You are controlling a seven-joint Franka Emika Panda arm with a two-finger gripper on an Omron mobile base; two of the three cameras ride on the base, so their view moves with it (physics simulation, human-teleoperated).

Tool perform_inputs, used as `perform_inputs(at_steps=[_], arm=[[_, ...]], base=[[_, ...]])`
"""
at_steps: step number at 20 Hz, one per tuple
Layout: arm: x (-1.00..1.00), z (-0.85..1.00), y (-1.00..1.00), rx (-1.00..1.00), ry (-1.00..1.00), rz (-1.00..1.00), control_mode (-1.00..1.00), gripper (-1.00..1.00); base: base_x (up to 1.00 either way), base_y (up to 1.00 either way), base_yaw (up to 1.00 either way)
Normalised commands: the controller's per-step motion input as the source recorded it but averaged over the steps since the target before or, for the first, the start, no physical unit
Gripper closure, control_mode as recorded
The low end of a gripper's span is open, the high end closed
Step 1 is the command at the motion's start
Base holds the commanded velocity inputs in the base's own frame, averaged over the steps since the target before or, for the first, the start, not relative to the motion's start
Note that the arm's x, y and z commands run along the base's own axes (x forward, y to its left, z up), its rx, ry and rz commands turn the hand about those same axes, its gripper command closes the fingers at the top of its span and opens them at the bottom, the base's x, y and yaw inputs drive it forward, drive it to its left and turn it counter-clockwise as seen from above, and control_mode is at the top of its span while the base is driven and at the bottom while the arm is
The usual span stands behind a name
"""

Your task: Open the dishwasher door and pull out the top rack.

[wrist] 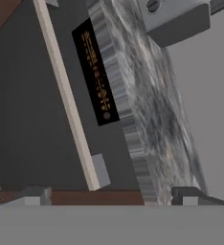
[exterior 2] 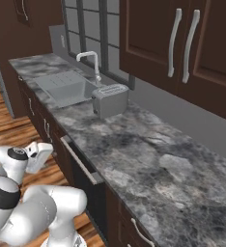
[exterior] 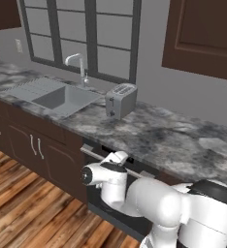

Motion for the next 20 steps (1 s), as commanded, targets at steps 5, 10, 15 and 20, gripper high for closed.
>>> perform_inputs(at_steps=[5, 10, 15, 20], arm=[[0.17, -0.28, 0.0, -0.16, 0.0, 0.0, -1.0, -1.0], [0.21, -0.25, 0.0, -0.17, -0.01, 0.0, -1.0, -1.0], [0.21, -0.23, -0.01, -0.17, -0.03, -0.01, -1.0, -1.0], [0.2, -0.24, 0.0, -0.16, -0.04, -0.01, -1.0, -1.0]], base=[[0.0, 0.0, 0.0], [0.0, 0.0, 0.0], [0.0, 0.0, 0.0], [0.0, 0.0, 0.0]])
